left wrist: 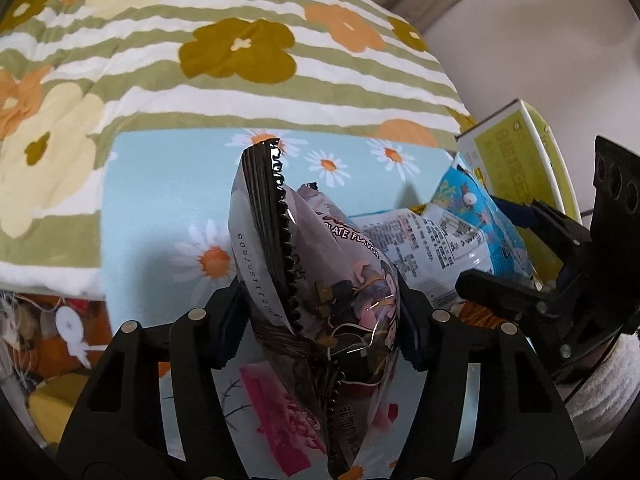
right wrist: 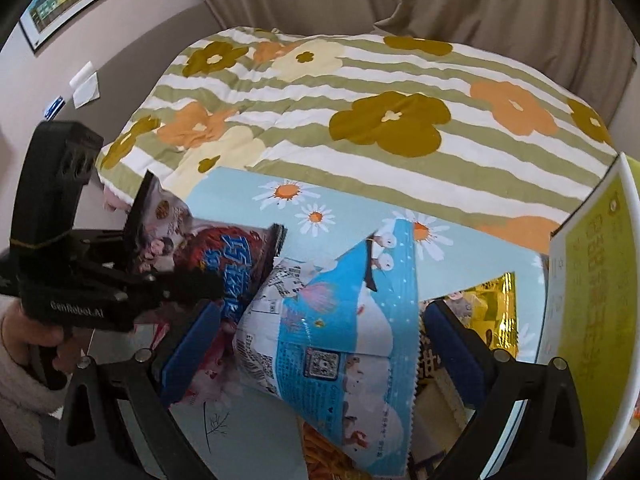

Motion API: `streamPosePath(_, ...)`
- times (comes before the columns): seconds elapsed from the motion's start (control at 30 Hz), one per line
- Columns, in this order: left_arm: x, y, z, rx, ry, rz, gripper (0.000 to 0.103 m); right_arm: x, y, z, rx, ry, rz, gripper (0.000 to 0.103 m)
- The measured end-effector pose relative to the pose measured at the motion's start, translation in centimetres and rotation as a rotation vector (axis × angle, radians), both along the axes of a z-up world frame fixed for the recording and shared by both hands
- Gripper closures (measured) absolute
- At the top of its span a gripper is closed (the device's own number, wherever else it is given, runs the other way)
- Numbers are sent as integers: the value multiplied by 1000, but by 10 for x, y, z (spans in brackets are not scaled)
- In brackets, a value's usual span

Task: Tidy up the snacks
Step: 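Carry both bags into the yellow box and open both tools to release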

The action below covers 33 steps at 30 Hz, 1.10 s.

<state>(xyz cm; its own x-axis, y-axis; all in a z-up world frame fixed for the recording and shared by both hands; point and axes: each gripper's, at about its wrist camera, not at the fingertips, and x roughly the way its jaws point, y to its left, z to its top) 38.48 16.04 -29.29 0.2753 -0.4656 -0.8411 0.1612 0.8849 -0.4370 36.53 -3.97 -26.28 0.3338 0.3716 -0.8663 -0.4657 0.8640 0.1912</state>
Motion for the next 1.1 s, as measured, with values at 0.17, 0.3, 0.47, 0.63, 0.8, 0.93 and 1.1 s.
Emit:
streamPosePath(0.17, 0, 12, 11, 22, -33, 28, 45, 0, 9, -6, -25, -4, 34, 4)
streamPosePath(0.3, -1, 22, 17, 38, -48, 47, 45, 0, 14, -10, -56, -17, 53, 10)
streamPosePath(0.47, -4, 33, 24, 41, -55, 82, 45, -2, 19, -11, -78, -21, 86, 27)
streamPosePath(0.63, -11, 38, 33, 41, -67, 103, 45, -8, 22, -5, -75, -33, 103, 44)
streamPosePath(0.8, -19, 42, 50, 52, -94, 118, 45, -12, 20, 13, -34, -61, 73, 45)
streamPosePath(0.93, -25, 46, 70, 55, -124, 132, 45, -15, 17, 33, 3, -93, 43, 45)
streamPosePath(1.1, -31, 44, 100, 33, -163, 119, 45, -21, 6, 65, 60, -129, -28, 45)
